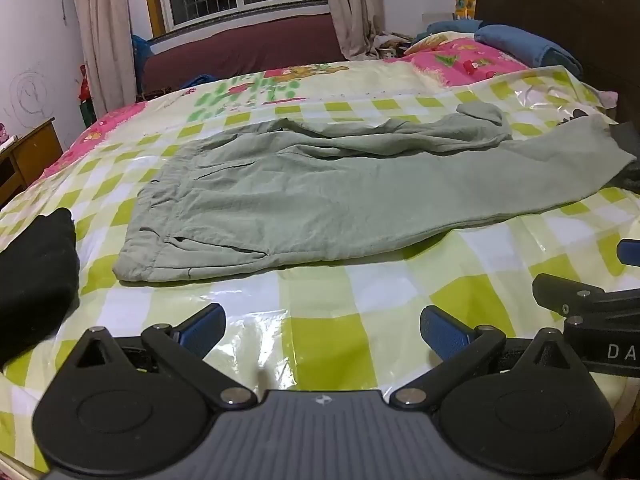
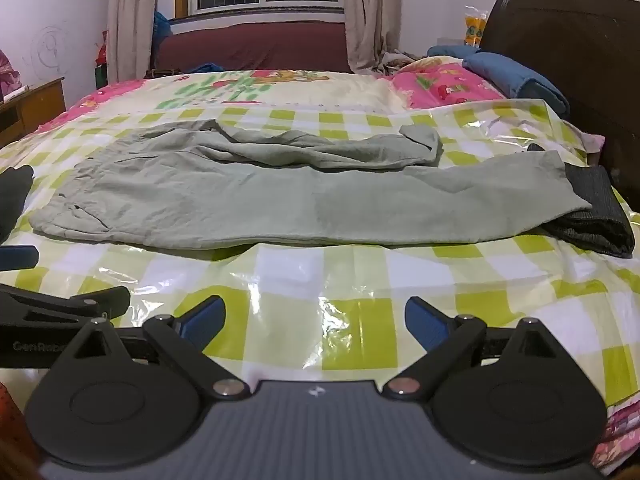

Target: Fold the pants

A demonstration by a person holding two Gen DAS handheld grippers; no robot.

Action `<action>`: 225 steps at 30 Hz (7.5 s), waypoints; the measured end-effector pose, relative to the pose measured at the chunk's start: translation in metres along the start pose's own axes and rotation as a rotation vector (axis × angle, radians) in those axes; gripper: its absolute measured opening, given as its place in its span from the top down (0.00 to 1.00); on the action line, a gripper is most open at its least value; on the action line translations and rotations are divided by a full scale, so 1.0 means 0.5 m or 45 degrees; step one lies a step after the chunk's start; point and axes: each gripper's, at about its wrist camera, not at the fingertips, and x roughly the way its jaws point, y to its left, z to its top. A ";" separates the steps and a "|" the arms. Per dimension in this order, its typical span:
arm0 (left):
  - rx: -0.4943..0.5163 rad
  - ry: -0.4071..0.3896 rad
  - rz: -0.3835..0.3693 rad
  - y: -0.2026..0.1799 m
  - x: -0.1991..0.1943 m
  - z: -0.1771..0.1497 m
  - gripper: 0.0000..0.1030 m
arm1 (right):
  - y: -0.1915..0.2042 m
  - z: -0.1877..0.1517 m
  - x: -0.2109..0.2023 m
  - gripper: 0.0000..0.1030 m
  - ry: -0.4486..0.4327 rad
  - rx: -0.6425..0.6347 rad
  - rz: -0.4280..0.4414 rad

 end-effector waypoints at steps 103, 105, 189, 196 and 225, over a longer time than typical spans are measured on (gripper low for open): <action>0.015 0.027 -0.025 -0.002 0.008 -0.007 0.00 | -0.001 -0.005 0.020 0.12 0.074 0.002 0.004; 0.014 0.030 -0.030 -0.001 0.009 -0.007 0.00 | 0.001 -0.004 0.022 0.12 0.076 -0.001 0.008; 0.513 0.052 -0.311 -0.213 0.198 0.149 0.40 | -0.590 0.121 0.300 0.86 0.009 1.004 -0.093; 0.507 0.010 -0.355 -0.238 0.201 0.162 0.40 | -0.641 0.094 0.218 0.97 -0.069 1.037 -0.113; 0.537 0.095 0.161 0.401 0.504 0.350 0.24 | 0.047 0.484 0.633 0.48 0.279 -0.667 0.560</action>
